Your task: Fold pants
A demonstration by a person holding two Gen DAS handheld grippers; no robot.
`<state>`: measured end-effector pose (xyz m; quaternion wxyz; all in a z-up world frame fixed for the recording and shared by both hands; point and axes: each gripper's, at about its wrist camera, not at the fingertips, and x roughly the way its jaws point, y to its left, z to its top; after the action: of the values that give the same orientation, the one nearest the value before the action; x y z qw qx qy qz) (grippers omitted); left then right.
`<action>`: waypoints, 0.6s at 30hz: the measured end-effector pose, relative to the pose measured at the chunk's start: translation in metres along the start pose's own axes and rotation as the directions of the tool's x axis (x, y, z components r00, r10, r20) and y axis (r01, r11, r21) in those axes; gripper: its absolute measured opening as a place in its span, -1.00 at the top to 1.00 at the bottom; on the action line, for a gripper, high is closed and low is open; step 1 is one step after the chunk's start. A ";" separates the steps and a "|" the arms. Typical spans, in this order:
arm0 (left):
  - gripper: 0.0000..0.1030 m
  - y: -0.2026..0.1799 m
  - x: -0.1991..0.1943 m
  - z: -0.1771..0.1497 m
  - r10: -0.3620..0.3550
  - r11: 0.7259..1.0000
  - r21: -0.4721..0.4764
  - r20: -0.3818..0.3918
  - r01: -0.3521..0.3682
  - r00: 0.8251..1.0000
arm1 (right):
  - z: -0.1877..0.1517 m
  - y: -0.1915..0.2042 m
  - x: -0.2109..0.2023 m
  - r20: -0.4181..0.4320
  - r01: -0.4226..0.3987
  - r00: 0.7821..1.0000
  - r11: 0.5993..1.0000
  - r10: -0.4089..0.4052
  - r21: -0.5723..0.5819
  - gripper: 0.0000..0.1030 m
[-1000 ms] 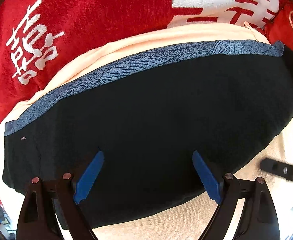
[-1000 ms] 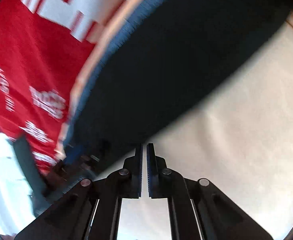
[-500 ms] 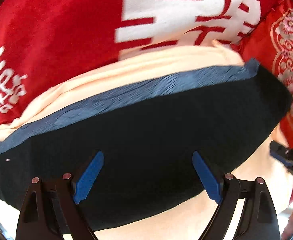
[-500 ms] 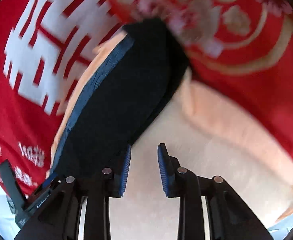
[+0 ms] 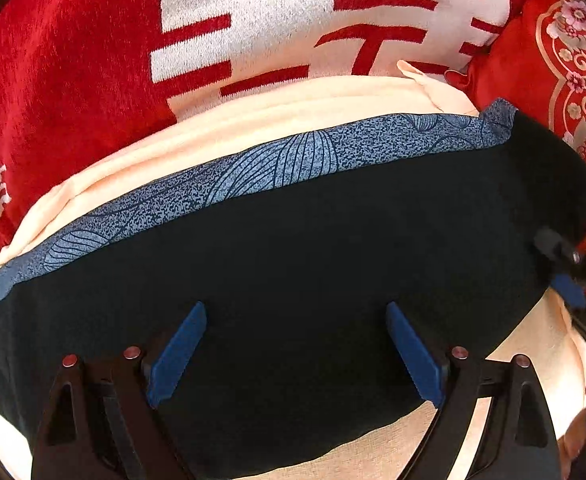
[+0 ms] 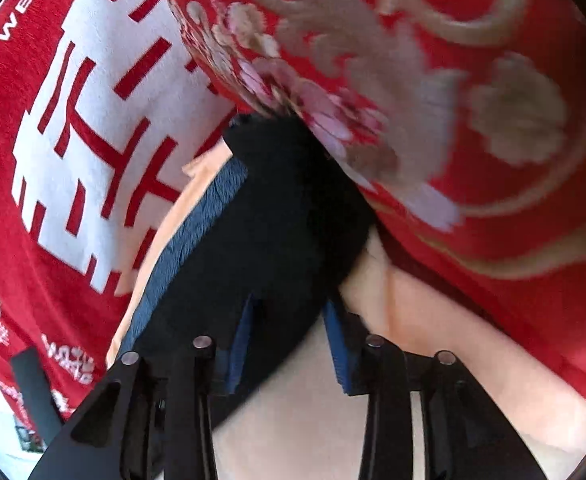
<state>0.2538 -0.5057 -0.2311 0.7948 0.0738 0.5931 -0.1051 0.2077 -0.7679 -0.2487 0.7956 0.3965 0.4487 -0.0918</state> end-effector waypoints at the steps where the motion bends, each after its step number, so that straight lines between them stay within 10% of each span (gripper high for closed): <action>1: -0.80 -0.001 0.000 -0.001 0.000 1.000 -0.001 0.002 0.000 1.000 | 0.001 0.003 0.002 0.014 0.008 1.000 1.000 -0.008 -0.005 0.18; 4: -0.80 -0.003 -0.001 -0.002 -0.003 1.000 -0.001 -0.004 0.003 1.000 | 0.006 0.013 0.006 0.022 0.043 0.999 0.999 -0.043 -0.022 0.18; 5: -0.75 -0.002 -0.002 0.000 -0.003 1.000 -0.004 -0.014 0.003 1.000 | 0.007 0.015 0.004 0.016 0.062 0.998 0.998 -0.062 -0.030 0.48; 8: -0.17 0.001 -0.018 0.012 -0.017 1.000 -0.014 -0.012 0.017 1.000 | 0.012 0.021 -0.009 0.014 0.043 0.999 0.996 -0.042 -0.077 0.74; 18: -0.17 -0.023 -0.008 -0.004 -0.037 0.998 0.054 0.090 0.032 0.995 | 0.004 0.100 -0.051 0.037 -0.024 0.998 0.913 0.043 -0.408 0.75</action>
<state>0.2416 -0.5261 -0.2245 0.8170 0.0793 0.5543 -0.1376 0.2311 -0.7147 -0.1528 0.8722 0.2275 0.4330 0.0086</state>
